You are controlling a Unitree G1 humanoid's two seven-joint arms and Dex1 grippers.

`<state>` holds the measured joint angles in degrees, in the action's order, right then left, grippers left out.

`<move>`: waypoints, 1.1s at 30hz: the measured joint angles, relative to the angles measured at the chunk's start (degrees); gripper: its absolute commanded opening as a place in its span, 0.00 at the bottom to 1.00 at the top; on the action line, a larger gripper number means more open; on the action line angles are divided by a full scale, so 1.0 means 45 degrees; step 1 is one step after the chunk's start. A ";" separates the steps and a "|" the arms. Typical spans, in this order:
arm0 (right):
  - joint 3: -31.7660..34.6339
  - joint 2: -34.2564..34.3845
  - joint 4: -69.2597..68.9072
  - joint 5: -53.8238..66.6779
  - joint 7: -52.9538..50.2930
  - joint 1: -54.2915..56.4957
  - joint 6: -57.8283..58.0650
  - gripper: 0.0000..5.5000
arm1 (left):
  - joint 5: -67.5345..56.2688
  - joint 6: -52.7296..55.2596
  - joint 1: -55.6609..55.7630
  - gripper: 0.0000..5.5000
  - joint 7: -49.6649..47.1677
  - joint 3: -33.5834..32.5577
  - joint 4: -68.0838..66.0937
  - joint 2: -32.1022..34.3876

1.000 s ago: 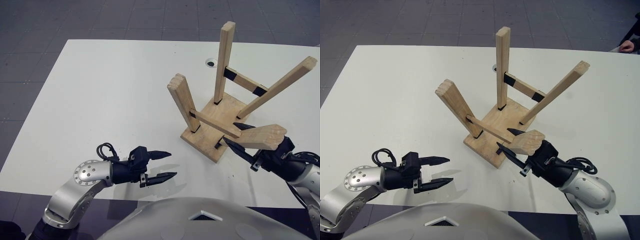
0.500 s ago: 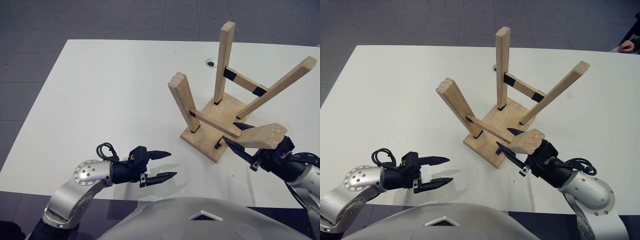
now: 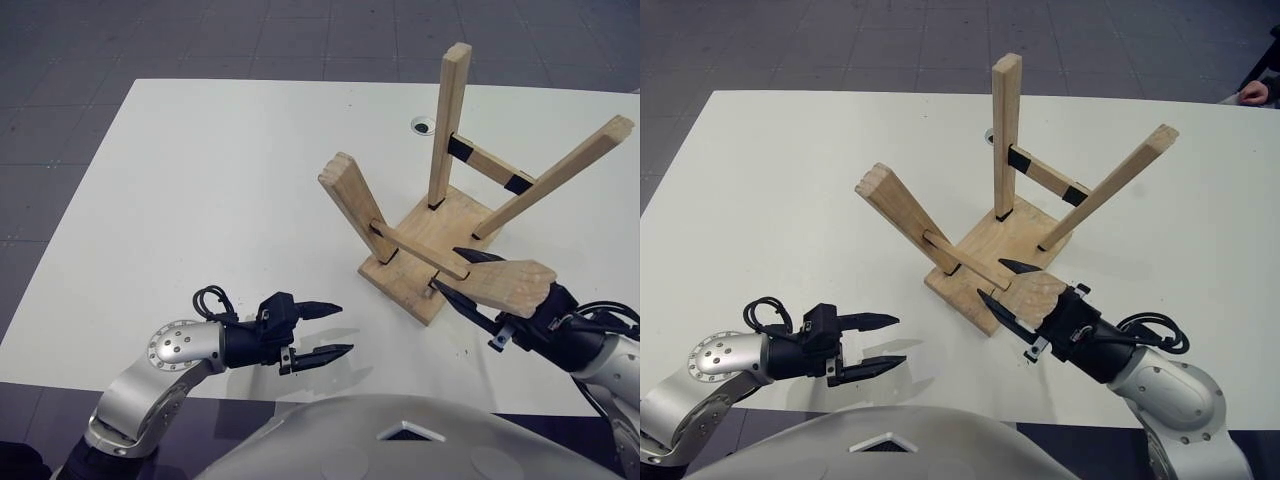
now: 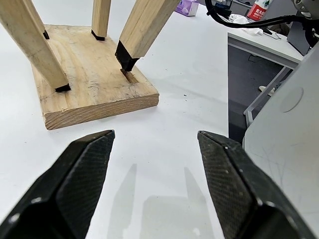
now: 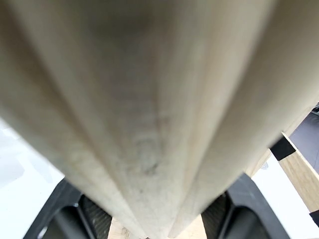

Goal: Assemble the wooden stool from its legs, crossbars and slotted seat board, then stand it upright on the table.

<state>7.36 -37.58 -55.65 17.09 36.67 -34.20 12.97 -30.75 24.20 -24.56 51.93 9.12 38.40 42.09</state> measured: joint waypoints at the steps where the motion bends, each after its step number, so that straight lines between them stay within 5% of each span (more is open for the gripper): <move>1: -0.0035 0.0003 0.0149 -0.0006 0.0005 0.0011 -0.0015 0.37 | -0.0001 0.0004 0.0000 0.56 0.0000 0.0000 0.0001 0.0000; 23: 0.0330 0.0049 0.0581 0.1512 -0.0172 0.0354 0.1406 0.37 | -0.0057 0.0037 -0.0007 0.56 -0.0002 -0.0059 0.0001 0.0001; 33: -0.1436 -0.0001 0.0762 -0.0273 -0.0526 0.0494 0.0371 0.37 | -0.0086 0.0095 -0.0009 0.56 -0.0003 -0.0059 0.0002 0.0001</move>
<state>0.90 -37.58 -52.23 15.86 34.31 -31.98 14.64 -31.13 24.63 -24.60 51.91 8.85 38.41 42.10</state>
